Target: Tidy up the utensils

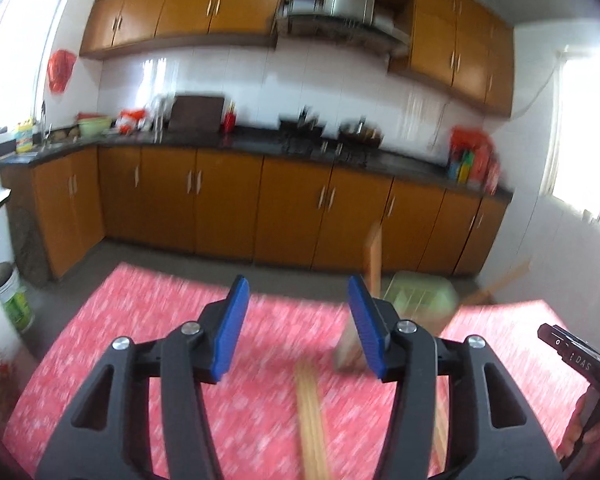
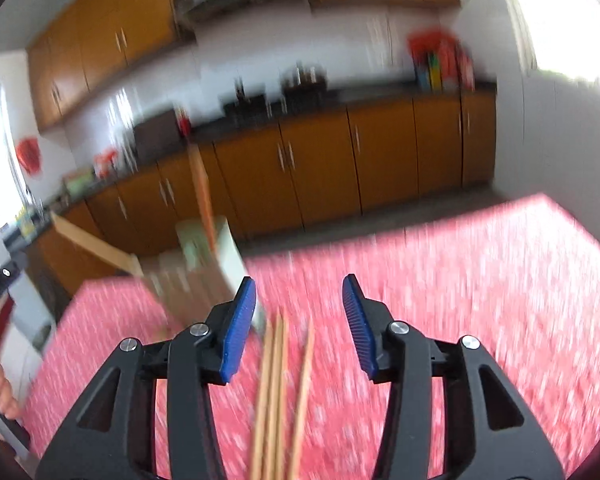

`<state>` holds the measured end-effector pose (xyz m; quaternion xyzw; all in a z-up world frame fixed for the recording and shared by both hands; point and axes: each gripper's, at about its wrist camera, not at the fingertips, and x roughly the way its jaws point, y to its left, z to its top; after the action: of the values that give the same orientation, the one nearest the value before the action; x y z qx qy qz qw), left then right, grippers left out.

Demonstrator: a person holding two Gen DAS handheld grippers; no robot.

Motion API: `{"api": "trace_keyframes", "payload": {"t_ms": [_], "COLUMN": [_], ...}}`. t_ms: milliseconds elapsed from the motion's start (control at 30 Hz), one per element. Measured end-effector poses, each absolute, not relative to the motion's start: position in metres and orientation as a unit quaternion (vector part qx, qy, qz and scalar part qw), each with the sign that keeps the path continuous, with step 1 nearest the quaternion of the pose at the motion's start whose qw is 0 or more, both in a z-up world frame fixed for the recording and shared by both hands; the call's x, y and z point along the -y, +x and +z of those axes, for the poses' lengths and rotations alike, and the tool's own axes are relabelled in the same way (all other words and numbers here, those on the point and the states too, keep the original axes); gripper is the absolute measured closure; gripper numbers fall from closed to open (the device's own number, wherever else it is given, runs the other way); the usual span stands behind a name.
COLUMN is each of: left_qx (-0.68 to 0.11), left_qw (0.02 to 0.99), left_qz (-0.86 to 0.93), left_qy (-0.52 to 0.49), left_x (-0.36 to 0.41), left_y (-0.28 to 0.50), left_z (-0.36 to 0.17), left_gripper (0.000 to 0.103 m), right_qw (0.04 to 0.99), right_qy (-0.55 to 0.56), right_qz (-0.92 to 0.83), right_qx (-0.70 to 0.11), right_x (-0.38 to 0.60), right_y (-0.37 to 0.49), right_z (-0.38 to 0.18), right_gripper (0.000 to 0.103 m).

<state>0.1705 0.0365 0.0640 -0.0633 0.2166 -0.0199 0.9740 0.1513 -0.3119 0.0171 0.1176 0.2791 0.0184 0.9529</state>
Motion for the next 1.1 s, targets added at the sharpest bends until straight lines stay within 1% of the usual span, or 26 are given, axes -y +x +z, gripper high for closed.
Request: {"api": "trace_keyframes", "payload": {"t_ms": [33,67,167,233,333,367,400,433,467,500,600,767,1100], "left_qx": [-0.234,-0.257,-0.309,-0.339,-0.361,-0.369,-0.372,-0.377,-0.382,-0.39,-0.406,-0.428,-0.442], "left_qw": [0.97,0.965,0.949,0.938,0.929,0.925,0.923,0.921,0.919,0.915,0.907,0.898,0.894], "left_qz": [-0.016,-0.016,-0.023,-0.034,-0.047,-0.054,-0.057,-0.061,-0.066,-0.076,-0.093,-0.094,-0.072], "left_qy": [-0.056,-0.051,-0.054,-0.063,-0.072,-0.073,-0.073,-0.073,-0.074,-0.076,-0.07,-0.039,-0.013], "left_x": [-0.04,-0.042,-0.047,-0.046,-0.044,-0.043,-0.041,-0.04,-0.036,-0.034,-0.023,-0.007,-0.006], "left_y": [0.168,0.165,0.16,0.155,0.15,0.149,0.147,0.146,0.146,0.146,0.146,0.15,0.155], "left_z": [0.05,0.03,-0.01,-0.036,-0.054,-0.06,-0.064,-0.069,-0.071,-0.076,-0.083,-0.094,-0.099], "left_gripper": [0.052,0.052,0.052,0.054,0.057,0.059,0.061,0.063,0.067,0.07,0.077,0.085,0.086], "right_qw": [0.943,0.932,0.909,0.902,0.895,0.894,0.897,0.899,0.9,0.9,0.899,0.901,0.904], "right_qy": [0.119,0.119,0.118,0.116,0.111,0.105,0.094,0.084,0.079,0.081,0.105,0.096,0.078], "right_qz": [0.022,0.026,0.044,0.052,0.053,0.05,0.044,0.037,0.029,0.023,0.001,0.001,-0.001], "right_qx": [-0.311,-0.342,-0.396,-0.414,-0.429,-0.432,-0.431,-0.429,-0.428,-0.427,-0.426,-0.422,-0.421], "right_x": [0.311,0.308,0.294,0.285,0.276,0.275,0.273,0.273,0.276,0.281,0.295,0.298,0.293], "right_y": [0.153,0.154,0.151,0.148,0.147,0.147,0.147,0.147,0.147,0.147,0.147,0.141,0.143], "right_z": [-0.004,-0.024,-0.067,-0.084,-0.099,-0.105,-0.107,-0.108,-0.109,-0.109,-0.111,-0.11,-0.11], "right_gripper": [0.068,0.072,0.078,0.077,0.078,0.084,0.087,0.094,0.095,0.095,0.095,0.095,0.095]}}
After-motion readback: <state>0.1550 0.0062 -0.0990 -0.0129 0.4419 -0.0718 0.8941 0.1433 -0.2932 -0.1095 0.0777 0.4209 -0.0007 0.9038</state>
